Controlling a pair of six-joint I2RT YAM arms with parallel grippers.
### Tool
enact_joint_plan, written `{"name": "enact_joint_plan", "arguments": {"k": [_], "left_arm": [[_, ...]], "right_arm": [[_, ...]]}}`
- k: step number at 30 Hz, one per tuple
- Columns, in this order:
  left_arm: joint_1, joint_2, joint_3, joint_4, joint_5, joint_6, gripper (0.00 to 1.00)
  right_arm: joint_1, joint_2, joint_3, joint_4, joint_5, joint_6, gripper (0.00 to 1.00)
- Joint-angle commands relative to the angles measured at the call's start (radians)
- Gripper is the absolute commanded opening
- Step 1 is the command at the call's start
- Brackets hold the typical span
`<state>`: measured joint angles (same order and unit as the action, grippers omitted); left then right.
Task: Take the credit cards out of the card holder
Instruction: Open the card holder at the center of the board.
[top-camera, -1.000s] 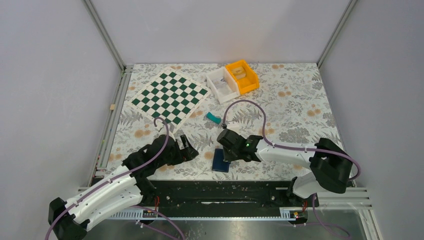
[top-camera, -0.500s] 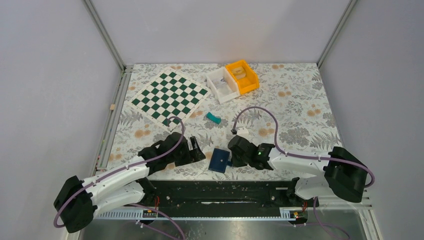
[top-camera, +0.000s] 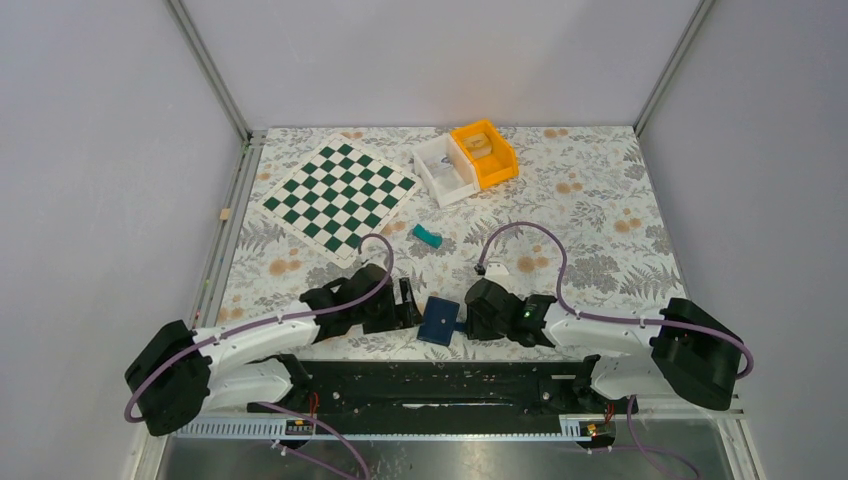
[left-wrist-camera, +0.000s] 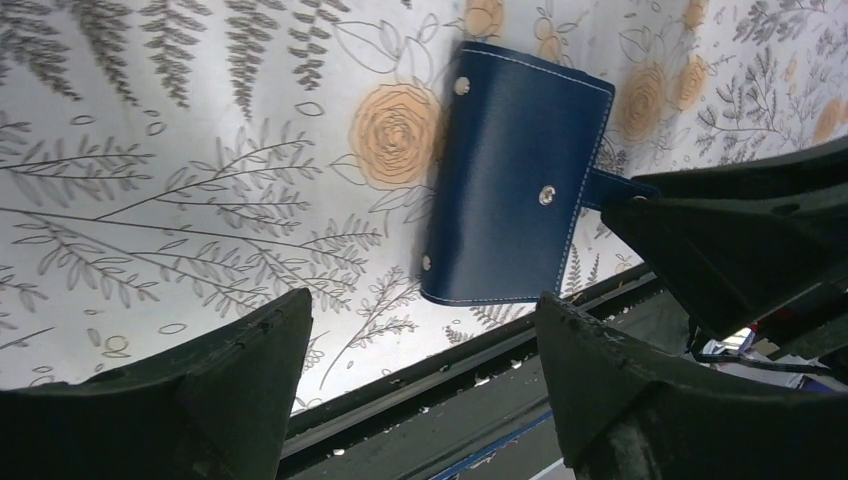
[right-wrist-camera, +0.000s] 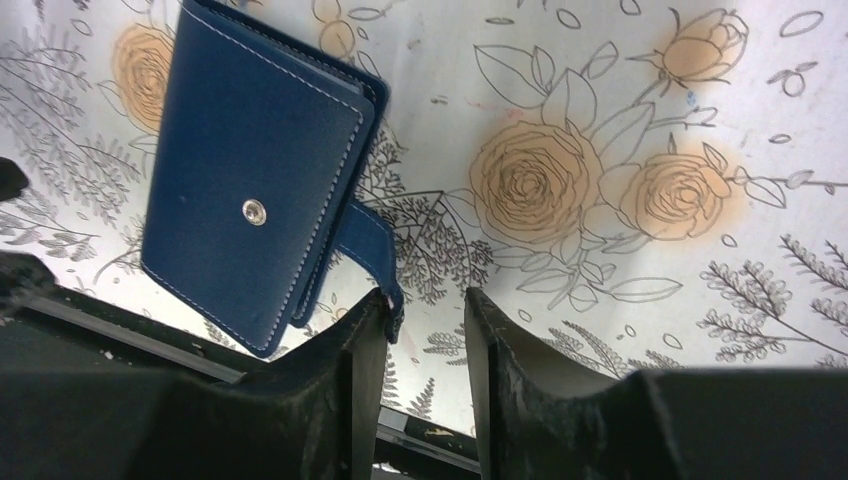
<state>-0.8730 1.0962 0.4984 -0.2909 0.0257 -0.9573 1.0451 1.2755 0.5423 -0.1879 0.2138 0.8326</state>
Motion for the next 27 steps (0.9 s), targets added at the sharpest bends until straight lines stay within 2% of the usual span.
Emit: {"name": "enact_joint_plan", "arguments": {"k": [1, 3, 5, 9, 10, 19, 27], "left_arm": [[-0.041, 0.025, 0.063, 0.034, -0.021, 0.032, 0.82], [-0.072, 0.038, 0.083, 0.021, -0.061, 0.046, 0.84], [-0.116, 0.051, 0.107, 0.006, -0.101, 0.062, 0.87], [-0.183, 0.095, 0.168, -0.057, -0.183, 0.077, 0.93], [-0.194, 0.104, 0.175, -0.06, -0.196, 0.078, 0.98], [-0.244, 0.163, 0.225, -0.061, -0.241, 0.089, 0.99], [-0.244, 0.17, 0.231, -0.067, -0.263, 0.077, 0.99]], "right_arm": [[-0.025, 0.01, -0.011, 0.092, -0.029, 0.015, 0.41], [-0.037, 0.029, -0.015, 0.127, -0.052, 0.014, 0.4], [-0.049, 0.043, -0.02, 0.152, -0.077, 0.017, 0.34], [-0.058, 0.036, -0.033, 0.177, -0.101, 0.019, 0.06], [-0.059, 0.027, -0.04, 0.212, -0.108, 0.02, 0.0], [-0.059, -0.119, -0.107, 0.327, -0.168, 0.069, 0.0], [-0.06, -0.166, -0.112, 0.336, -0.19, 0.086, 0.0]]}}
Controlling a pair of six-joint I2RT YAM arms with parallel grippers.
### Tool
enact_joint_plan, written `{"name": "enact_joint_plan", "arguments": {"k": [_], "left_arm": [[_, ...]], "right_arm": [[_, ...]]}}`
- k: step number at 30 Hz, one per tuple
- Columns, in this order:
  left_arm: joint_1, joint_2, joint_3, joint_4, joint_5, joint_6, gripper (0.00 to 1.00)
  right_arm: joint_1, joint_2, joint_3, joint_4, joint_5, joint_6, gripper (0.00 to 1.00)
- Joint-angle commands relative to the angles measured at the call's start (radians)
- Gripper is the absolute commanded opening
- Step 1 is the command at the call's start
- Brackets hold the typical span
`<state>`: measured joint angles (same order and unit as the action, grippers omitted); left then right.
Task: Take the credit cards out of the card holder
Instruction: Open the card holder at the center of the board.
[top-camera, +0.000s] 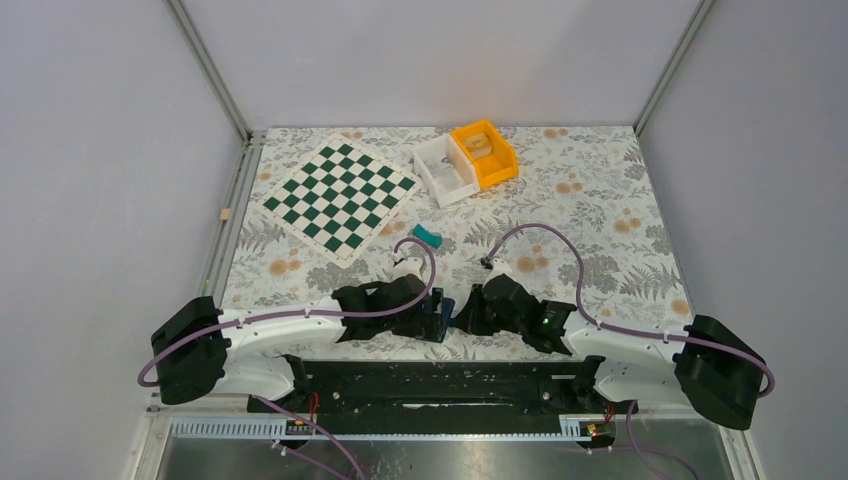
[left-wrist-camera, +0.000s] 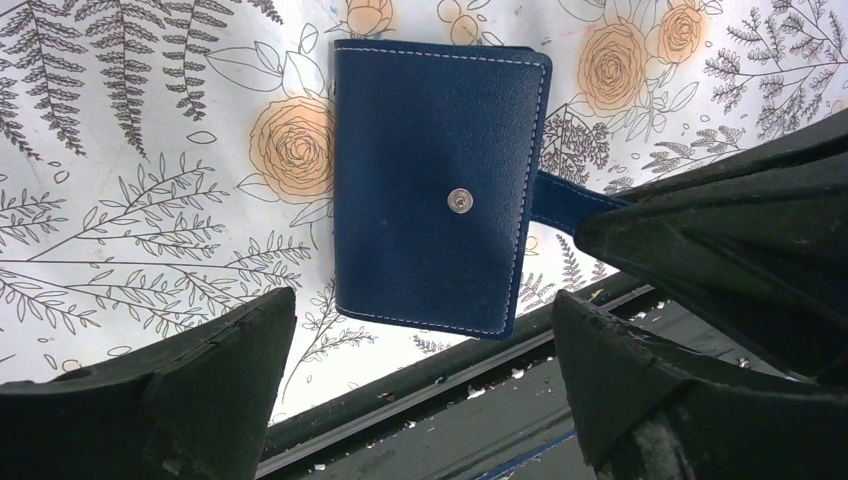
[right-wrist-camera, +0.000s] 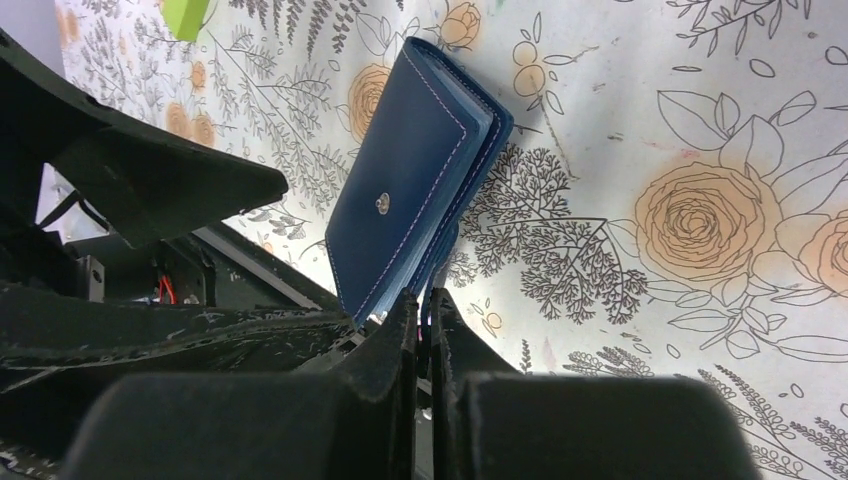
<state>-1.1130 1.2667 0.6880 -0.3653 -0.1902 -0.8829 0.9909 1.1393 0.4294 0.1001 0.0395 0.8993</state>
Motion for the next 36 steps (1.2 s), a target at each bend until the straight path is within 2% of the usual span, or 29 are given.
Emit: {"name": "enact_joint_plan", "arguments": {"k": [1, 9, 18, 27, 36], "left_arm": [[-0.004, -0.004, 0.042, 0.005, -0.054, -0.011, 0.99], [-0.005, -0.035, 0.049, -0.007, -0.078, -0.027, 0.97], [0.0, -0.009, 0.065, -0.048, -0.114, -0.016, 0.88], [0.002, -0.039, 0.062, -0.017, -0.086, 0.042, 0.94], [0.002, -0.02, 0.055, -0.029, -0.098, 0.039, 0.88]], "right_arm": [[-0.006, -0.037, -0.001, 0.047, -0.014, 0.019, 0.0], [-0.006, -0.07, 0.042, -0.008, -0.012, -0.023, 0.0], [-0.006, -0.067, 0.075, -0.052, -0.013, -0.05, 0.0], [-0.006, -0.078, 0.094, -0.069, -0.022, -0.059, 0.0], [-0.006, -0.087, 0.095, -0.082, -0.023, -0.064, 0.0]]}}
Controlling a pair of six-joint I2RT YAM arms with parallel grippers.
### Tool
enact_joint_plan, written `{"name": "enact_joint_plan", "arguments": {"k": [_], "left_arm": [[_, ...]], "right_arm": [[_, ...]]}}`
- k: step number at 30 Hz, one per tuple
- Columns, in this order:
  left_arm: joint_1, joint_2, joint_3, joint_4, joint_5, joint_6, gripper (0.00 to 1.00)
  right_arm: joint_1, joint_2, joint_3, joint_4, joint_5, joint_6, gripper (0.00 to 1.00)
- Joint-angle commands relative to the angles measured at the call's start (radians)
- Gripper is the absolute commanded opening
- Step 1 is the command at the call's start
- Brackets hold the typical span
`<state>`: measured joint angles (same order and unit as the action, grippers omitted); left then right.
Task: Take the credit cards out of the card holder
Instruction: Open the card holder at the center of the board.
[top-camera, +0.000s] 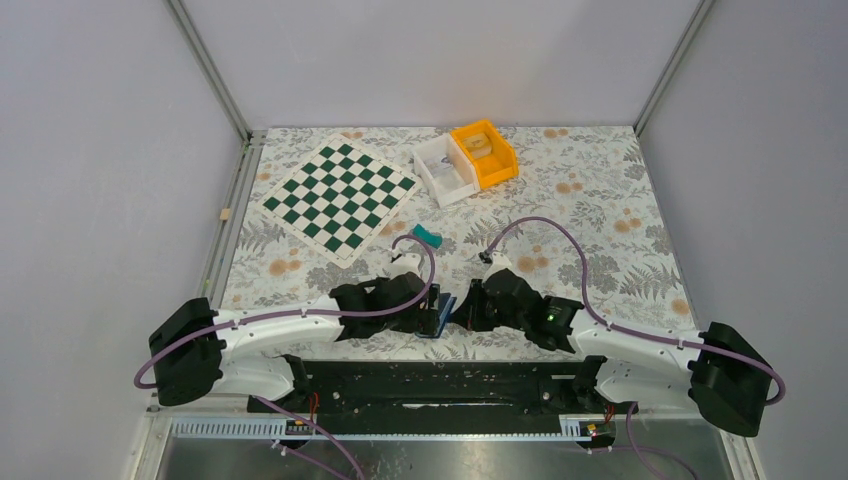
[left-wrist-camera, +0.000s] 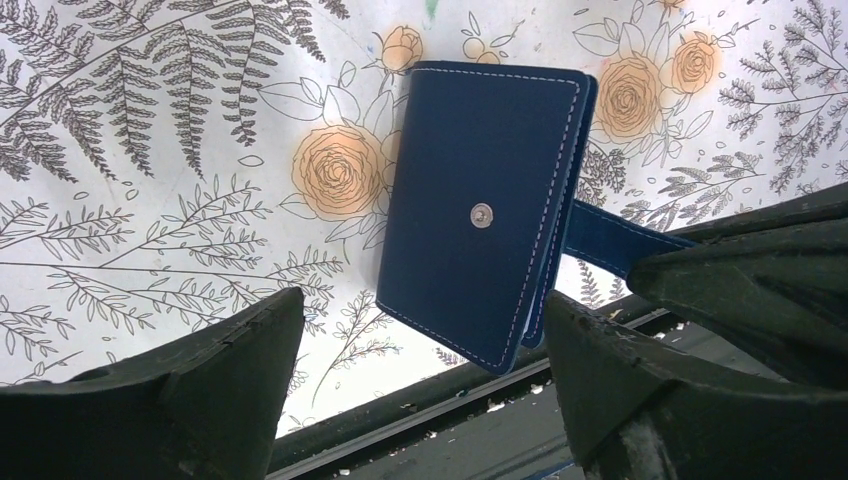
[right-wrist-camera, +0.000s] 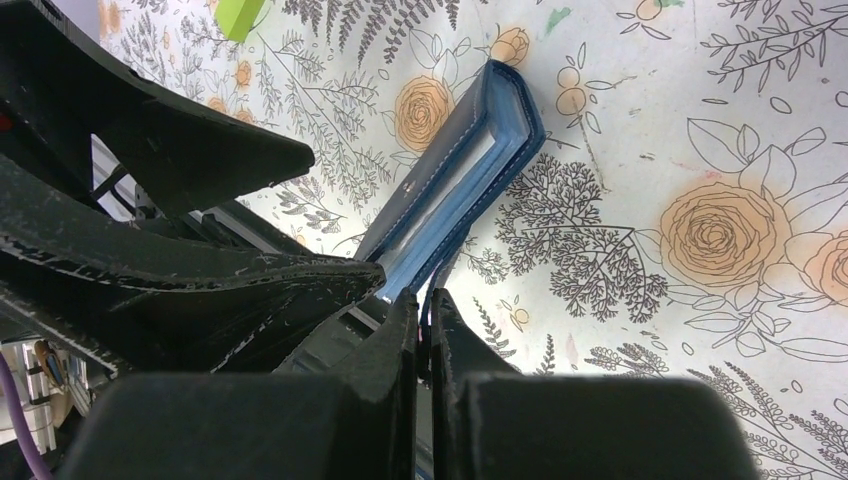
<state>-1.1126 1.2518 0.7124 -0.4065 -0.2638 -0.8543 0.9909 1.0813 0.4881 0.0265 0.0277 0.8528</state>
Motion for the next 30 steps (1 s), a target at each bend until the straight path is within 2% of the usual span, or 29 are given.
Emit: {"name": "enact_joint_plan", "arguments": {"k": [1, 7, 14, 19, 30], "left_arm": [[0.002, -0.005, 0.03, 0.004, -0.033, 0.011, 0.87], [0.032, -0.044, 0.036, -0.111, -0.114, -0.022, 0.81], [0.14, -0.087, -0.055, -0.144, -0.056, -0.095, 0.76], [0.16, -0.121, -0.087, -0.145, -0.041, -0.117, 0.75], [0.178, -0.266, -0.014, -0.177, 0.022, -0.091, 0.76]], "right_arm": [[-0.006, -0.03, 0.035, -0.012, -0.011, -0.02, 0.0], [-0.012, -0.048, 0.022, -0.08, 0.012, -0.089, 0.0], [-0.063, -0.077, 0.009, -0.096, -0.046, -0.184, 0.0], [-0.073, -0.066, 0.044, -0.109, -0.065, -0.246, 0.0], [-0.113, 0.014, 0.099, -0.099, -0.183, -0.325, 0.0]]}}
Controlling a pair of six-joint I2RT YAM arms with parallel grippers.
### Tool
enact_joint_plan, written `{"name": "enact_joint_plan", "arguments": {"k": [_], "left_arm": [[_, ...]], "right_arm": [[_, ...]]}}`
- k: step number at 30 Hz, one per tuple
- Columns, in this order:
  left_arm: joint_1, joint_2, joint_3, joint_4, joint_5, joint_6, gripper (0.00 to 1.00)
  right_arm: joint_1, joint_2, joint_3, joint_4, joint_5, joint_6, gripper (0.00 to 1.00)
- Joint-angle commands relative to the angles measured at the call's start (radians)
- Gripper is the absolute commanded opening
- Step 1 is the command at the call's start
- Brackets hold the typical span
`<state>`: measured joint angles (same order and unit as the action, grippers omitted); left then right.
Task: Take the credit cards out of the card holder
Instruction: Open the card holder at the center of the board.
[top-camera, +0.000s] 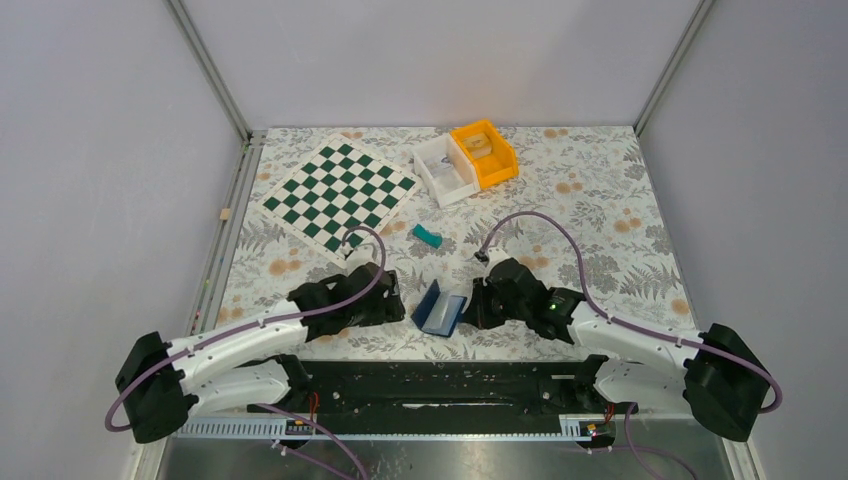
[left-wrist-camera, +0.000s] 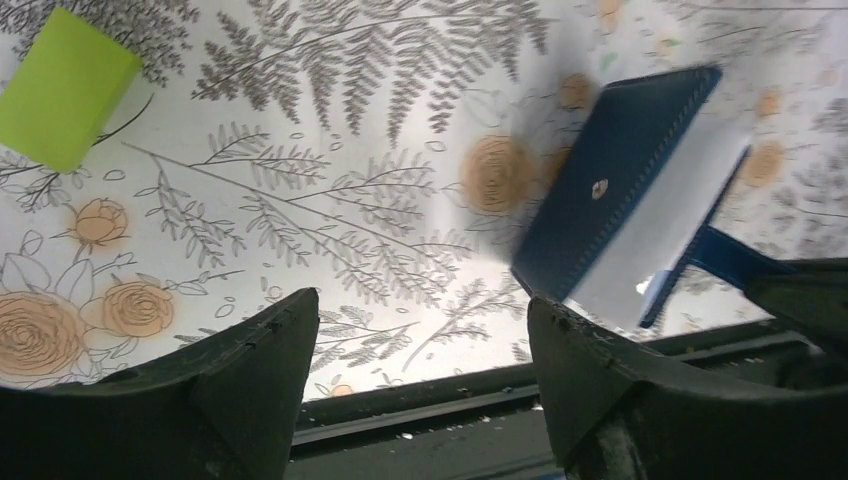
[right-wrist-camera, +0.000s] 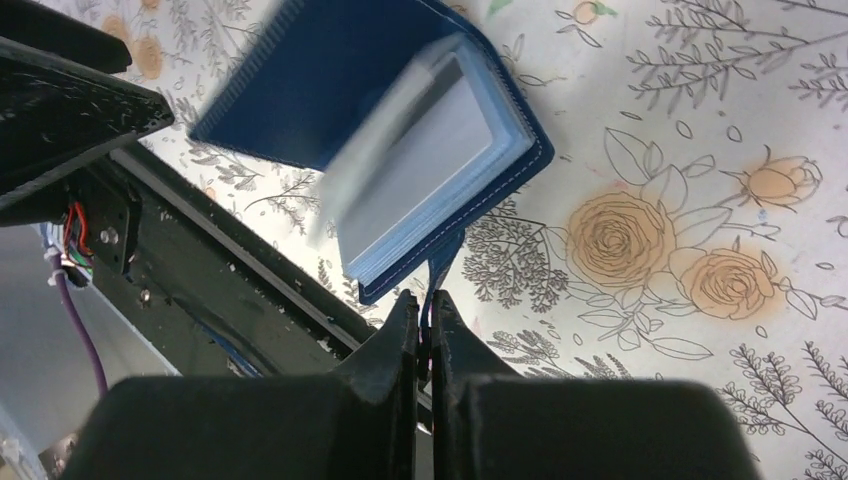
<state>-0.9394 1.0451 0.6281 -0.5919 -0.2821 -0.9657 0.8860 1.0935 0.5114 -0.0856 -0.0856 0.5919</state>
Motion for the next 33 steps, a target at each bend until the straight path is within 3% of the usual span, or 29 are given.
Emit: {"name": "enact_joint_plan", "arguments": {"k": [1, 9, 16, 19, 27, 33], "left_arm": [[0.005, -0.066, 0.085, 0.015, 0.056, 0.031, 0.77], [0.005, -0.062, 0.134, 0.182, 0.274, 0.112, 0.77], [0.007, 0.022, 0.144, 0.11, 0.15, 0.134, 0.77], [0.007, 0.058, 0.14, 0.138, 0.176, 0.143, 0.77], [0.006, 0.099, 0.141, 0.15, 0.166, 0.127, 0.77], [0.01, 0.118, 0.127, 0.153, 0.156, 0.117, 0.74]], "right_arm": [[-0.009, 0.003, 0.089, 0.013, -0.082, -0.074, 0.0], [-0.009, 0.032, 0.173, -0.044, -0.098, -0.118, 0.0], [-0.009, 0.05, 0.189, -0.06, -0.09, -0.119, 0.0], [-0.009, 0.053, 0.175, -0.077, -0.078, -0.111, 0.0], [-0.016, 0.011, 0.095, -0.244, 0.117, 0.138, 0.04], [-0.025, 0.014, 0.036, -0.279, 0.2, 0.284, 0.04]]}}
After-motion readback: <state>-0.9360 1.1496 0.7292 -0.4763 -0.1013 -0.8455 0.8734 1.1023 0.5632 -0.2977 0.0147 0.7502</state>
